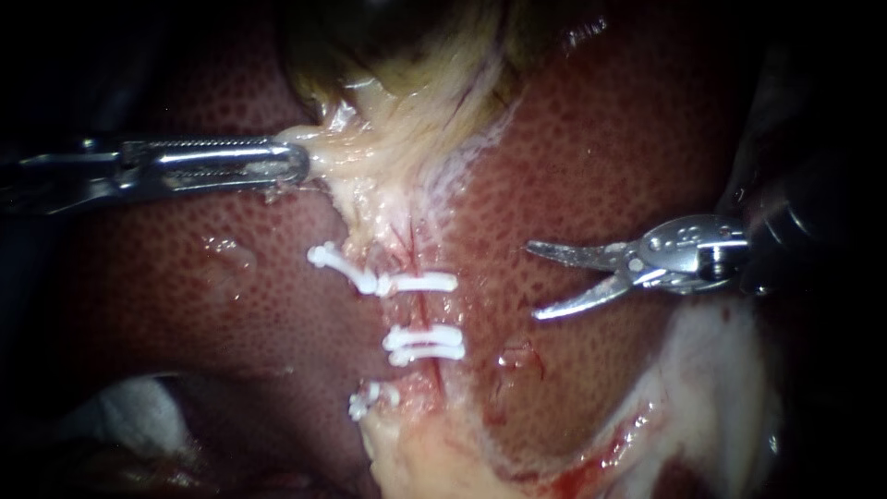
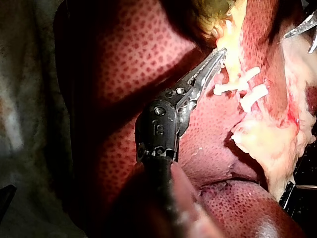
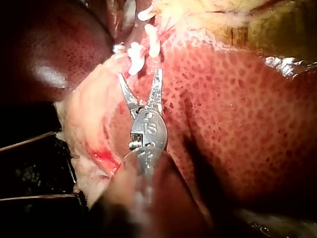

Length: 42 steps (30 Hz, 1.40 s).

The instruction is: Go to the cutting position right tube

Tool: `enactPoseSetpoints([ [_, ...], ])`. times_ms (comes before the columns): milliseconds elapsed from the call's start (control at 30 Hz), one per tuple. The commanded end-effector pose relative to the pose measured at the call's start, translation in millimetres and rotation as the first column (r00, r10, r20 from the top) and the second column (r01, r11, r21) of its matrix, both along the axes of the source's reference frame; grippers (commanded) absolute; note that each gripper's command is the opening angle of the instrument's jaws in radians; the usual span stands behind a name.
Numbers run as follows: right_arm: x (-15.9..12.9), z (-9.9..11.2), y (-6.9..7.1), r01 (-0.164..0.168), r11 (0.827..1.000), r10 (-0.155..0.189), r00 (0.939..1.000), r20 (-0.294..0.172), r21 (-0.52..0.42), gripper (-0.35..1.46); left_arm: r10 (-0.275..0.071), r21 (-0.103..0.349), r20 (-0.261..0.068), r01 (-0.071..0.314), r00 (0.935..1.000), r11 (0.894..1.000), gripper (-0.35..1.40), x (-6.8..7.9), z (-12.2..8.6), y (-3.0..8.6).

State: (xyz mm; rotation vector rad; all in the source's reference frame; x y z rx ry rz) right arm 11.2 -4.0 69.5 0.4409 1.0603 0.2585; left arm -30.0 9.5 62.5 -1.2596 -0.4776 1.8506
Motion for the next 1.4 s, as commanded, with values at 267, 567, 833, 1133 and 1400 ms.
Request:
enactPoseSetpoints([
  [267, 2.6, 4.1, -2.5, 0.043, 0.999, -0.043, 0.9991, 0.007, 0.018, 1.43, -0.001, 0.0, -0.001, 0.001, 1.0, 1.0, -0.35, 0.0, -0.2, -0.1],
  [567, 5.0, 8.2, -5.1, 0.068, 0.996, -0.069, 0.9975, 0.015, 0.062, 1.43, -0.002, 0.0, -0.001, 0.002, 1.0, 1.0, -0.35, -0.1, -0.3, -0.1],
  [833, 7.1, 9.7, -6.0, 0.085, 0.993, -0.086, 0.9963, 0.005, 0.081, 1.43, -0.002, 0.0, -0.002, 0.002, 1.0, 1.0, -0.35, -0.1, -0.2, -0.2],
  [1133, 8.3, 10.2, -5.8, 0.087, 0.993, -0.087, 0.9962, 0.004, 0.081, 1.43, -0.002, 0.0, -0.002, 0.002, 1.0, 1.0, -0.35, -0.2, -0.2, -0.2],
  [1400, 8.9, 10.9, -5.8, 0.09, 0.992, -0.091, 0.9959, 0.004, 0.086, 1.43, -0.003, -0.001, -0.002, 0.003, 1.0, 1.0, -0.35, -0.2, -0.2, -0.2],
])
